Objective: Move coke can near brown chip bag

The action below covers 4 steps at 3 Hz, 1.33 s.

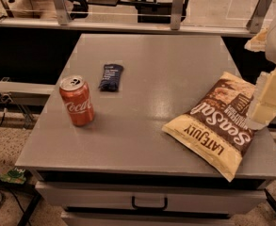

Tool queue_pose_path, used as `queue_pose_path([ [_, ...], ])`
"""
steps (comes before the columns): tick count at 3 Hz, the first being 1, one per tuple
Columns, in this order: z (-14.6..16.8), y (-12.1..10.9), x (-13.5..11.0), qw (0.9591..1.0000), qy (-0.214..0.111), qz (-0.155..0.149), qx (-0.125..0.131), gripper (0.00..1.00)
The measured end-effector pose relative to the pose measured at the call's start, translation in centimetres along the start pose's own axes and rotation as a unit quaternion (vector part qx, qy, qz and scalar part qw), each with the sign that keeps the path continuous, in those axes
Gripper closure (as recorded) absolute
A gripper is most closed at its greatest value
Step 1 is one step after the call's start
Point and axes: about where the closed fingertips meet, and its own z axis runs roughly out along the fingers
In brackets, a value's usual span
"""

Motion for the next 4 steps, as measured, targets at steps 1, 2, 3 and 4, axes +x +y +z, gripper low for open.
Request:
queue_pose_path([
  [1,0.0,0.0,0.0,1.0000,0.000,0.000,0.000,0.00],
  [2,-0.5,0.0,-0.5,0.9999,-0.012,-0.004,0.001,0.00],
  [3,-1.2,0.0,-3.4,0.9978,-0.059,-0.029,0.008,0.00],
  [4,-1.8,0.2,-9.2,0.9889,-0.133,-0.066,0.008,0.00],
])
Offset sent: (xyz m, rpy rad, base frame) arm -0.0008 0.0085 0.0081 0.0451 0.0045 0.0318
